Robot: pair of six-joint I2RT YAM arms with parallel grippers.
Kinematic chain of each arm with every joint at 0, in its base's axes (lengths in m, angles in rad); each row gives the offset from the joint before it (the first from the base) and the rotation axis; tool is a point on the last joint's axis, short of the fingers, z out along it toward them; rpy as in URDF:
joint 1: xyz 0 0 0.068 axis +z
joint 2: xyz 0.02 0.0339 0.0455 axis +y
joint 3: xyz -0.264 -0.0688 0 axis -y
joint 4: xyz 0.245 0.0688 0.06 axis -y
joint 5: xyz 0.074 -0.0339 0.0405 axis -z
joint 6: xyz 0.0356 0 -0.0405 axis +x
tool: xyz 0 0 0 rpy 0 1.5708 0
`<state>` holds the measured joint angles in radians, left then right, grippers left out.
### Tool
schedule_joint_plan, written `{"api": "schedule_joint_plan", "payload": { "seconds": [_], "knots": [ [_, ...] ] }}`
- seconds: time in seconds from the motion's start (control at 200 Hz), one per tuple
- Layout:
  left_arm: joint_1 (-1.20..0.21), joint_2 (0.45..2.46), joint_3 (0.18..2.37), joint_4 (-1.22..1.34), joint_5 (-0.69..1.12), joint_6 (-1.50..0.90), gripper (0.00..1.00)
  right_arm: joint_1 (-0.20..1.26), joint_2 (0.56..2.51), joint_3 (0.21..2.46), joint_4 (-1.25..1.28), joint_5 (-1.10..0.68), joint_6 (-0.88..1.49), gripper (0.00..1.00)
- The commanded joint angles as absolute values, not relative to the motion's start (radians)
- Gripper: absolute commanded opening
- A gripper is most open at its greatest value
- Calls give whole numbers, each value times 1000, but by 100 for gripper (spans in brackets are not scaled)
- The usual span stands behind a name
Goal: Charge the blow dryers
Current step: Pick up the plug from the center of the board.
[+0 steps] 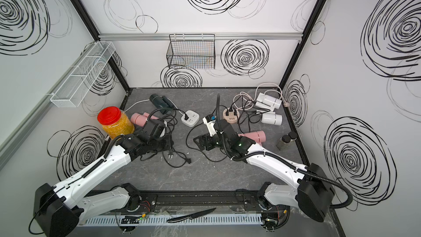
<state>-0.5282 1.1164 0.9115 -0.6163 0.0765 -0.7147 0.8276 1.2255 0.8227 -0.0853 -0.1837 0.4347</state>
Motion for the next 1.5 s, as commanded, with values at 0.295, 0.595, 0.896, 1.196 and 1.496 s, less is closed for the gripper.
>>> {"api": "schedule_joint_plan", "payload": {
  "seconds": [0.295, 0.595, 0.896, 1.196, 1.496],
  "knots": [
    [-472, 1301, 1099, -272, 218, -652, 5, 750, 1214, 824, -60, -319, 432, 83],
    [-576, 1366, 1209, -54, 222, -503, 5, 699, 1289, 875, 27, -541, 454, 75],
    [-537, 1378, 1092, 97, 431, -474, 2, 593, 1251, 871, 58, -751, 460, 69],
    [-538, 1395, 1111, 30, 497, -440, 3, 558, 1307, 986, -37, -743, 364, 64],
    [-539, 1403, 1095, 54, 519, -480, 4, 559, 1368, 1034, -31, -724, 356, 54]
  ]
}}
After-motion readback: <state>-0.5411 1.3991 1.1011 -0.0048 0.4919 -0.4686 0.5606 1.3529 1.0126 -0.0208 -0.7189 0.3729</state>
